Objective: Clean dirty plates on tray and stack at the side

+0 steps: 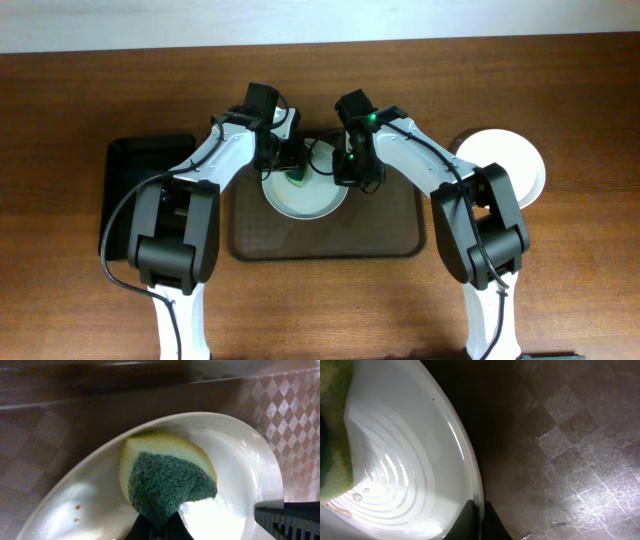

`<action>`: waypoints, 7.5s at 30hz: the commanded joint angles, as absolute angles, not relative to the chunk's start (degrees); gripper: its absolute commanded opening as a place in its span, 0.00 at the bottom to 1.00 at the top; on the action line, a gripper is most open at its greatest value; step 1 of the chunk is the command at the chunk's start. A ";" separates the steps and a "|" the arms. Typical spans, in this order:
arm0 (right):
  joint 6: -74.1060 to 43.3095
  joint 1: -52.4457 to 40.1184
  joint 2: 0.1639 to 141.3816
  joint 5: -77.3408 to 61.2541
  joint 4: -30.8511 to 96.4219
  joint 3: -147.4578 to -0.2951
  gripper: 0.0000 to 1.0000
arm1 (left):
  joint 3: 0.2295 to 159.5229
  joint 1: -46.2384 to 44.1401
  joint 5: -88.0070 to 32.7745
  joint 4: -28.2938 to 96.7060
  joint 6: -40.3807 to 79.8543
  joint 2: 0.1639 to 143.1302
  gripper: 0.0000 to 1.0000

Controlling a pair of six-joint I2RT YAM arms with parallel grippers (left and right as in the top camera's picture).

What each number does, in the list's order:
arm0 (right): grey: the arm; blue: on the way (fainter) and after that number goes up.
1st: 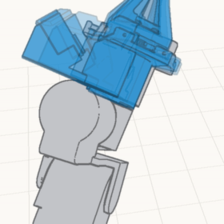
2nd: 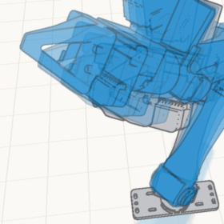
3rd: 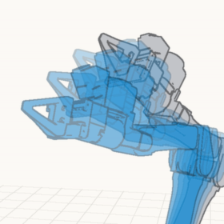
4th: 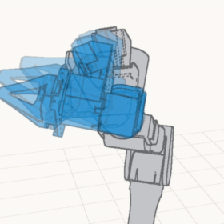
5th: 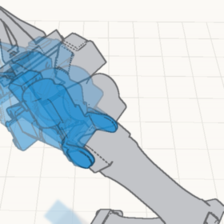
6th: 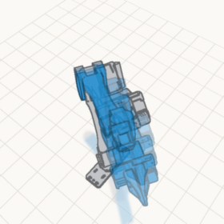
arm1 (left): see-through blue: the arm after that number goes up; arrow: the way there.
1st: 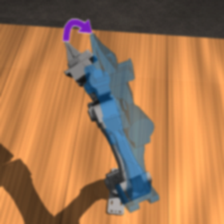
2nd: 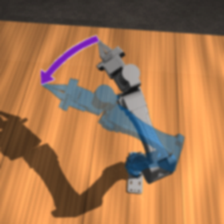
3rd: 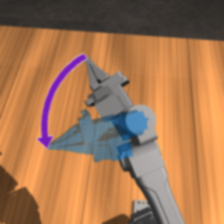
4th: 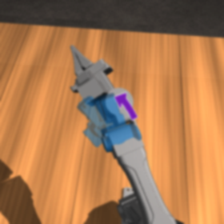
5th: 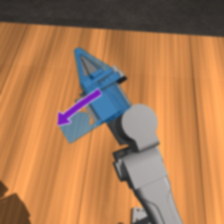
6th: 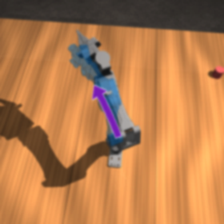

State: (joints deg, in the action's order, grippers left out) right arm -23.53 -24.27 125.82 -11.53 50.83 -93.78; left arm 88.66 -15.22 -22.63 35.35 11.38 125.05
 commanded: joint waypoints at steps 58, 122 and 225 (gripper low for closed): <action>-28.12 -28.88 94.04 63.57 68.36 -92.51 0.04 | 123.00 -5.26 -22.70 76.99 -6.13 126.43 0.01; -14.70 -3.36 83.26 0.64 61.45 -88.05 1.00 | 109.51 8.45 -1.32 73.73 7.49 99.09 0.99; -6.42 -0.36 0.21 -1.91 4.36 -0.32 0.98 | 0.51 3.75 6.70 4.12 -4.43 0.36 0.99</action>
